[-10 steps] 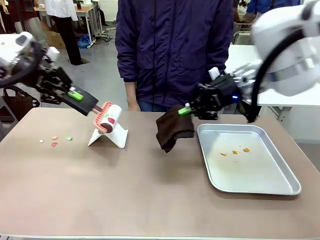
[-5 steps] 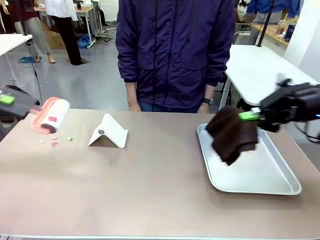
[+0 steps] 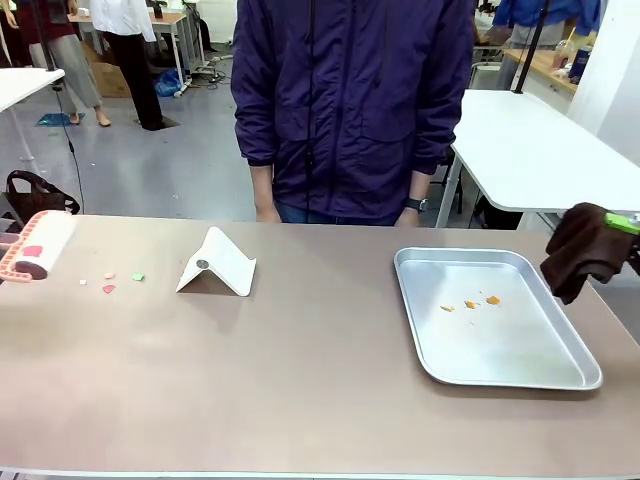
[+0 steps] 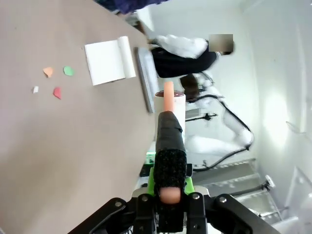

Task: Clean the surface of the table.
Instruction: Hold the Lint Roller with your left hand and the towel with your right hand.

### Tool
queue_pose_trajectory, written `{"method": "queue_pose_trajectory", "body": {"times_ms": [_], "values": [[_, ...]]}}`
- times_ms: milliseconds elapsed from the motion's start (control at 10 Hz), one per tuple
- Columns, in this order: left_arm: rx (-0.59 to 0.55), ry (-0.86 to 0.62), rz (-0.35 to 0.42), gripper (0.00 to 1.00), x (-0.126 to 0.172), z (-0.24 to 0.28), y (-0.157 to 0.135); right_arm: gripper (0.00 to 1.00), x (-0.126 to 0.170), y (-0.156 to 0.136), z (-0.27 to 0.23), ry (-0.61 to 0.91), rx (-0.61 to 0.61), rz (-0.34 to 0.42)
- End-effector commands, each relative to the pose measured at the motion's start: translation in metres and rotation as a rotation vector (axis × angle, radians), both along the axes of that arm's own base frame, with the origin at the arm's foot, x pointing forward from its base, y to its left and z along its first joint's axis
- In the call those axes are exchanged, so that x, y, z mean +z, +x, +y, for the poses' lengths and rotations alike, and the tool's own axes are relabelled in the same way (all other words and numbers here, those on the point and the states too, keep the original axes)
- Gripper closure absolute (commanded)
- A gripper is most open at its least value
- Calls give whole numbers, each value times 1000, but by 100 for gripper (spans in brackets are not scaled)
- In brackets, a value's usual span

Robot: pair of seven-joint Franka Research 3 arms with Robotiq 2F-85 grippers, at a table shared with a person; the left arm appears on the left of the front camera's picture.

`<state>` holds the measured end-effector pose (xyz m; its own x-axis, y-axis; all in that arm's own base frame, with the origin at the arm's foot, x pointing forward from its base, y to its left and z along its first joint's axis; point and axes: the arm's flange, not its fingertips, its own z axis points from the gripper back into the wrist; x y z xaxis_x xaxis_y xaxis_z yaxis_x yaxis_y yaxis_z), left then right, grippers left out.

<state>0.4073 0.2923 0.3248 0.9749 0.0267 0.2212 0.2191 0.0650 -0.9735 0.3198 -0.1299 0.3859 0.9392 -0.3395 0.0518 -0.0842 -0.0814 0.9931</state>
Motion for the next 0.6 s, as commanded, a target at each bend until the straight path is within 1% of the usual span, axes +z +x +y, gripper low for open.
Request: {"method": "queue_pose_trajectory", "body": {"times_ms": [0,100,200,300,500], "values": [[3,-145,36,100,-19,51,15,100,-12,22,-25,87,-39,-29],[29,-189,83,100,-31,60,12,100,-15,25,-28,90,-80,-16],[25,-167,121,100,-37,55,16,100,-13,32,-19,97,-122,-4],[8,-126,36,100,-44,31,5,100,-21,12,-24,69,-55,11],[8,-126,36,100,-44,31,5,100,-21,12,-24,69,-55,11]]}}
